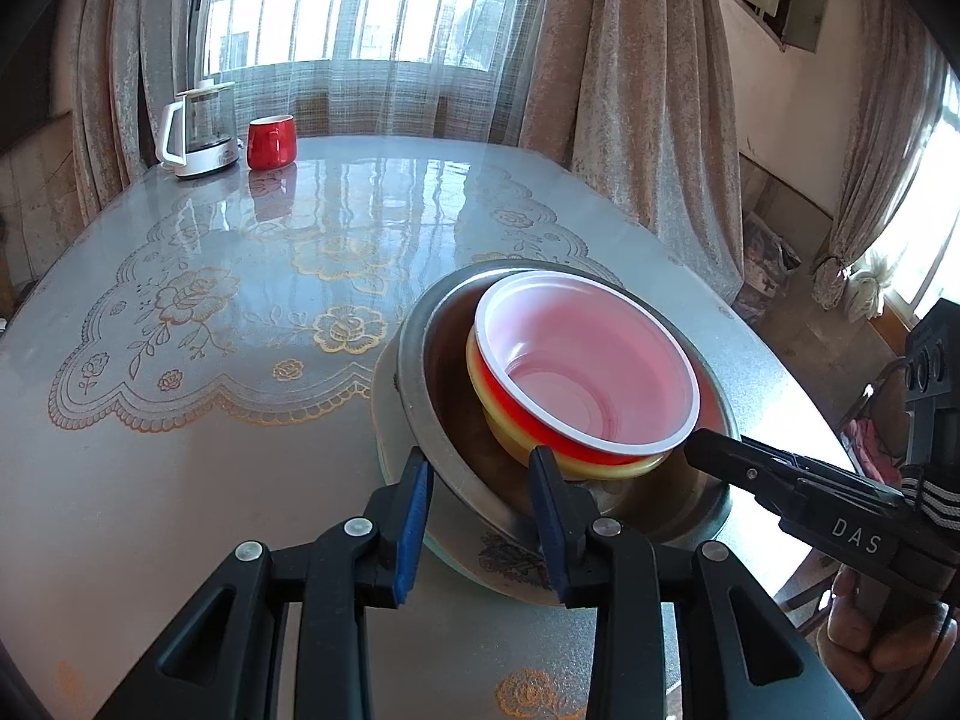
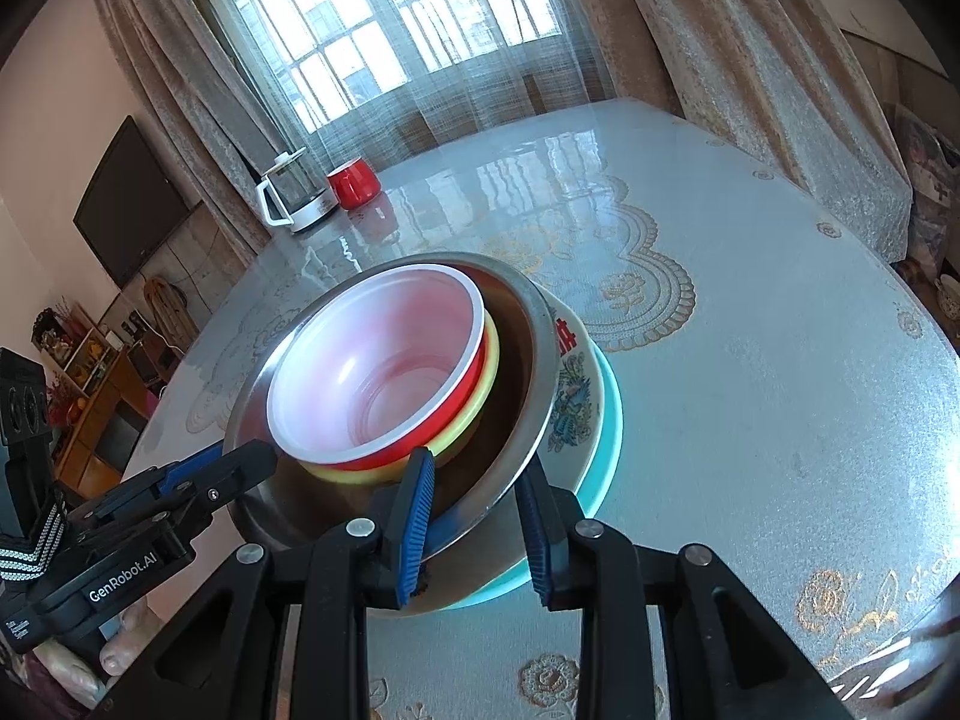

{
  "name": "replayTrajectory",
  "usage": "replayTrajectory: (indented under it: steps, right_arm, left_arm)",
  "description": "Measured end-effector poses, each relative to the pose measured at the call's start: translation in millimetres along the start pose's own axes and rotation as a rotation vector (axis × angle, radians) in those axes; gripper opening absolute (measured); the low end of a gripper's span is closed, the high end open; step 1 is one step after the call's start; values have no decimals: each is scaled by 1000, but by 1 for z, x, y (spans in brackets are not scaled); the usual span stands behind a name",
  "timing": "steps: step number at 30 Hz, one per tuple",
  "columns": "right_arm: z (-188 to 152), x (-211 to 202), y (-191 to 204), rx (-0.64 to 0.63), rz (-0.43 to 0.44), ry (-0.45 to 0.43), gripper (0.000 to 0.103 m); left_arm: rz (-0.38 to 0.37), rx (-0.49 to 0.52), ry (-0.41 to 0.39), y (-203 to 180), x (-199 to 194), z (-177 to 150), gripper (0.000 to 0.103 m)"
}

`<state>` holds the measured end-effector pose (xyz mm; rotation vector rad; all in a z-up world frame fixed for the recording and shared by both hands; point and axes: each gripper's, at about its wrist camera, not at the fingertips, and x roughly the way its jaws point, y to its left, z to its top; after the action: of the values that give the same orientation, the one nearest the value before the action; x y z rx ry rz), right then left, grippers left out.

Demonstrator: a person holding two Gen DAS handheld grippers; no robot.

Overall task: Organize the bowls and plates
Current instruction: 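Lower the steel bowl onto the white plate atop the teal plate, then open both grippers and withdraw them from the steel bowl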

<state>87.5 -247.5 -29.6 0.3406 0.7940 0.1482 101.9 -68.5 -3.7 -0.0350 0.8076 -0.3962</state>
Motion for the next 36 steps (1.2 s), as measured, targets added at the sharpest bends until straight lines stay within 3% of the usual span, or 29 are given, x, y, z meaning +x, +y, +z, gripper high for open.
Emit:
replayTrajectory:
  steps: [13,25,36]
  right_arm:
    - [-3,-3,-1,31,14,-8,30]
    - [-7,-9,6,30,-12,-32,39]
    - [-7,-30,13,-1,-132,-145,42]
  left_arm:
    - [50,16,-38,0,-14,-7,35]
    - [96,-28,-54,11,-29,-16,38]
    - [176,-61,-37,22,-33,-31,47]
